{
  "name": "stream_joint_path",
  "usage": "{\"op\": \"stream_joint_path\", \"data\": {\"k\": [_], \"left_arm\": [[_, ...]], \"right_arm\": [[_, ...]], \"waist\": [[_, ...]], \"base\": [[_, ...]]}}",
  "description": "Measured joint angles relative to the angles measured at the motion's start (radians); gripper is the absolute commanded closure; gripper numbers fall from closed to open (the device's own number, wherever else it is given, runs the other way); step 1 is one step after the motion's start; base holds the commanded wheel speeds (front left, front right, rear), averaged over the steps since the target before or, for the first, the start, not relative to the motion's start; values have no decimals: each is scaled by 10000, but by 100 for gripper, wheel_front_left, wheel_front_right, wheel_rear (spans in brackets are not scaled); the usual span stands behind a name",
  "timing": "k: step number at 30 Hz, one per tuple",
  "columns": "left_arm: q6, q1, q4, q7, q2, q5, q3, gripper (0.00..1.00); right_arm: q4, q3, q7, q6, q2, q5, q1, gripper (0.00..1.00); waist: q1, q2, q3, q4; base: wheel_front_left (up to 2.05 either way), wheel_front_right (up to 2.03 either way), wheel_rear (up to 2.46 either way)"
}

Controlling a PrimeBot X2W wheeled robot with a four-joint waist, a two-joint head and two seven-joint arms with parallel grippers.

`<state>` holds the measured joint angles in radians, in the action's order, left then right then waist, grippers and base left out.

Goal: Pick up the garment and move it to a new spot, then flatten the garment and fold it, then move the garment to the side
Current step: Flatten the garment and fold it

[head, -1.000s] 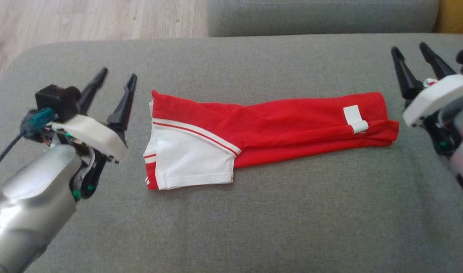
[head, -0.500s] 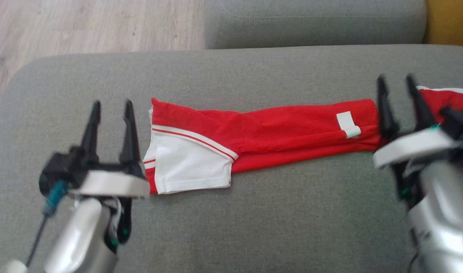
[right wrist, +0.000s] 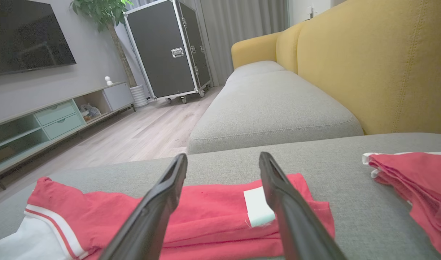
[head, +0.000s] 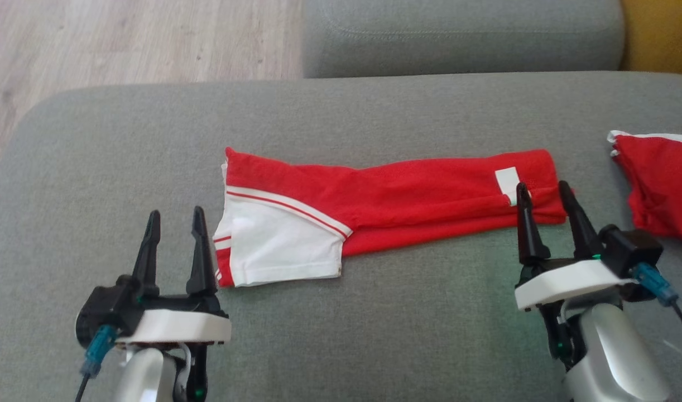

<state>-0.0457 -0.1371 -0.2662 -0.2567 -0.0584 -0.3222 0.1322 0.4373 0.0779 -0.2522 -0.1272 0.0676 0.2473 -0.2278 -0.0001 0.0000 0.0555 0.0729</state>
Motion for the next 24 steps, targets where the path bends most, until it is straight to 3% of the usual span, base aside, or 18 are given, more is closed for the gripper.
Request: {"op": "stream_joint_path", "data": {"k": [6, 10, 18, 24], "left_arm": [[-435, -308, -182, 0, 81, 397, -92, 0], [-579, -791, -349, 0, 115, 518, -31, 0], [-610, -918, -462, 0, 142, 228, 713, 0], [-600, -1127, -470, 0, 146, 180, 871, 0]], "right_arm": [[546, -629, 0, 0, -17, -581, -614, 0], [1793, -1921, 265, 0, -12, -1024, -1639, 0], [4251, -4366, 692, 0, -19, -1762, -2808, 0], [5513, -5214, 683, 0, -42, -2654, -3287, 0]], "waist": [[0, 0, 448, 208], [3, 0, 800, 421], [3, 0, 1292, 909], [1, 0, 1588, 1152]], "base": [[0, 0, 0], [0, 0, 0], [0, 0, 0], [0, 0, 0]]}}
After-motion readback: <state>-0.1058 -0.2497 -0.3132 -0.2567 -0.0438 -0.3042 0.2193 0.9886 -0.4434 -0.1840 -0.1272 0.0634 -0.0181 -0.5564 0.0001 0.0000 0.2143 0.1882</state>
